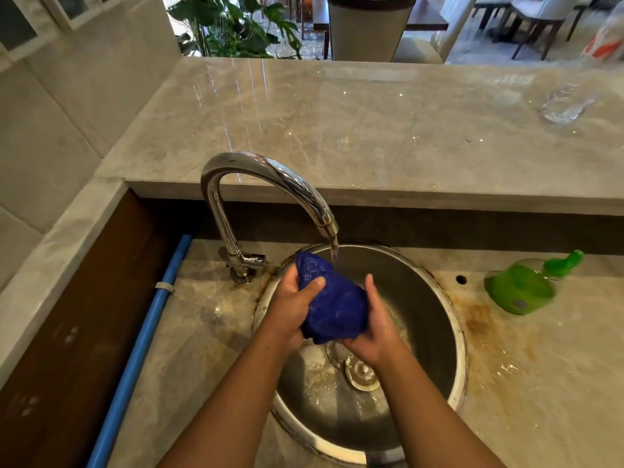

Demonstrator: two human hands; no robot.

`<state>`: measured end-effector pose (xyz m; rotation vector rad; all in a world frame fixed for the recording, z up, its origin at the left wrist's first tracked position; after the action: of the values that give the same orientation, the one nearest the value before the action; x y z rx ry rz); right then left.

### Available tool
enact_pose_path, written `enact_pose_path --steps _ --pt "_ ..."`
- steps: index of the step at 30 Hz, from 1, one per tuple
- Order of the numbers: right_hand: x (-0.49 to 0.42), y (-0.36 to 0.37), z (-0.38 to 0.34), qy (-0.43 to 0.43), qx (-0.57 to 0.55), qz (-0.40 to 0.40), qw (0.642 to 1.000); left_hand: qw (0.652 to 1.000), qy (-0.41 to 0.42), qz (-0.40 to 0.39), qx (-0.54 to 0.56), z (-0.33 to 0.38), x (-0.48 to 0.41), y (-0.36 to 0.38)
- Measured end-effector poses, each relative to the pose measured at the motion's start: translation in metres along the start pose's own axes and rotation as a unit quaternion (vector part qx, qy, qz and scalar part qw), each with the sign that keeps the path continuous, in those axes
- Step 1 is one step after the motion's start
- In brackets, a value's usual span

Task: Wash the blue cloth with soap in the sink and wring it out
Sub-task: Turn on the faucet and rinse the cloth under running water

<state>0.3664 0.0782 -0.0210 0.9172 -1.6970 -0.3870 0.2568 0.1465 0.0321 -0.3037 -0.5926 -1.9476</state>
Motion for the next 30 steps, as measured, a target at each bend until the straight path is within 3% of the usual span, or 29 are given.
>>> enact_pose_path --steps 2,6,9,13,16,19,22,26,30 --pt "0.001 0.003 -0.016 -0.025 0.113 0.007 0.993 1.0 0.002 0.003 -0.021 0.003 0.0 -0.01" --pt "0.006 0.015 -0.036 -0.079 0.333 0.053 0.938 0.996 0.012 -0.015 -0.088 0.004 0.001 -0.013" --pt "0.01 0.022 -0.038 -0.136 0.274 0.035 0.951 0.996 0.01 -0.01 -0.085 0.007 0.002 -0.012" --pt "0.01 0.028 -0.022 -0.109 0.139 0.062 0.982 0.998 0.006 0.012 -0.054 0.006 0.0 -0.012" --pt "0.008 0.035 -0.016 -0.145 0.168 0.079 0.972 0.997 -0.006 0.048 -0.063 -0.001 -0.003 -0.009" --pt "0.019 0.044 -0.026 -0.27 0.275 0.074 0.92 0.983 -0.069 0.115 -0.129 -0.011 -0.009 -0.013" --pt "0.034 0.054 -0.032 -0.343 0.361 0.027 0.867 0.968 -0.12 0.107 -0.195 -0.019 -0.016 -0.014" --pt "0.034 0.067 -0.011 -0.366 0.414 0.019 0.834 0.984 -0.103 0.127 -0.07 -0.013 -0.016 0.004" --pt "0.015 0.062 -0.008 -0.383 0.505 0.085 0.769 0.988 -0.117 0.094 0.026 -0.023 -0.008 0.019"
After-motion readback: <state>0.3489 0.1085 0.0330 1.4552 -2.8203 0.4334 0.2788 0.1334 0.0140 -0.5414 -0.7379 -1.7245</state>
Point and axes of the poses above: each hand's wrist, its own x-axis away from the middle knuckle, its own y-axis out of the palm, z = x × y, the point moved 4 cm from there along -x, towards the middle knuckle, and after that the axes turned 8 degrees about -x, right-handed, at the moved point
